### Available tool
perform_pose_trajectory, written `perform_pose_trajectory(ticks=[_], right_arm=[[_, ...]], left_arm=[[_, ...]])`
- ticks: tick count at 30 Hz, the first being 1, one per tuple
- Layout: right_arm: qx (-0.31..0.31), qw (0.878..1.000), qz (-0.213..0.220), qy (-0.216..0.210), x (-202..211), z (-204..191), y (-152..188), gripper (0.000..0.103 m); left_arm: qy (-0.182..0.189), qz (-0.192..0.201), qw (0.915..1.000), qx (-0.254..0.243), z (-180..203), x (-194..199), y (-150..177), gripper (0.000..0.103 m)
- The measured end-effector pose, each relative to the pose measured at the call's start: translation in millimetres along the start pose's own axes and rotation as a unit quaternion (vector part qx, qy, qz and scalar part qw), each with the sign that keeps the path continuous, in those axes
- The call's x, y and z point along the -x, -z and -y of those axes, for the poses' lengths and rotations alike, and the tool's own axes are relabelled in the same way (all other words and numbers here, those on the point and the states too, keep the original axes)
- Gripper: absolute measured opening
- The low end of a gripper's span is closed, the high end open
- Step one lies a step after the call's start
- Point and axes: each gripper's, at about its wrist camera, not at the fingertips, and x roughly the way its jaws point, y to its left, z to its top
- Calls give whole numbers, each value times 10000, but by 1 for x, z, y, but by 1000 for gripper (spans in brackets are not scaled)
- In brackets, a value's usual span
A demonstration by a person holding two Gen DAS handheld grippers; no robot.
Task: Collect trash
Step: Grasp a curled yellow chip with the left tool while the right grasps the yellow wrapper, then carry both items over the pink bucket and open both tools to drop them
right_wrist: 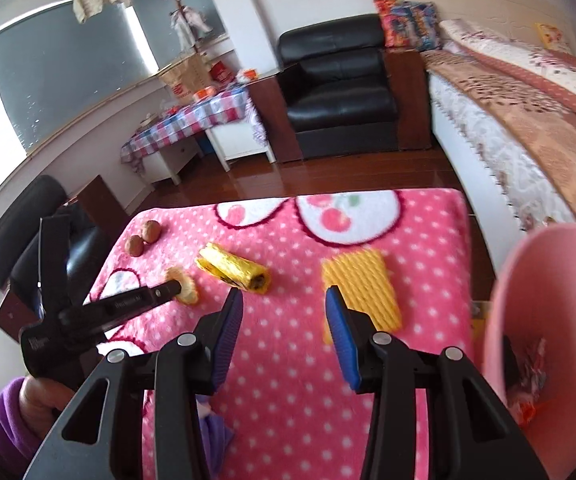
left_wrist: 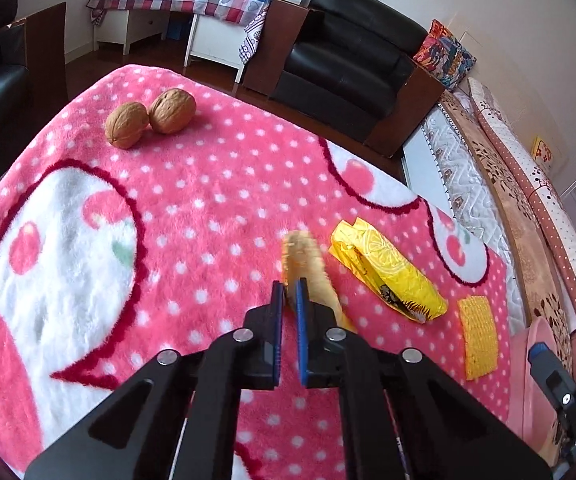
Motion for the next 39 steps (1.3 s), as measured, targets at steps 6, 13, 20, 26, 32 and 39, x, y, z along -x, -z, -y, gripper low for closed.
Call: perform_pose_trajectory(ticks=[6,13,20,26,32,39], right_arm=[[90,9985,-284,-459,-43,-14,-24,48],[432,9952,-775,-402,-91,-32,-31,52],[545,9928,-1034,-276,-103,-41,-13,4],[276,9971,-626,-321,-56,-39,-2,3],[-148,9993,-160,-289,1,-28,9,3],[-587,9975,384,91,65,-2,28,3]], left_arm=[[149,93,9997,-169,-9,14,-2,2],[304,222,9988,-316,-23,37,-1,2],[431,242,9983,-301,-26,44,-1,2],[597,306,9969,-400,-18,54,2,2],[806,434,9940,-604,0,72,8,2],[1081,440,9891,-895,33,86,19,2]])
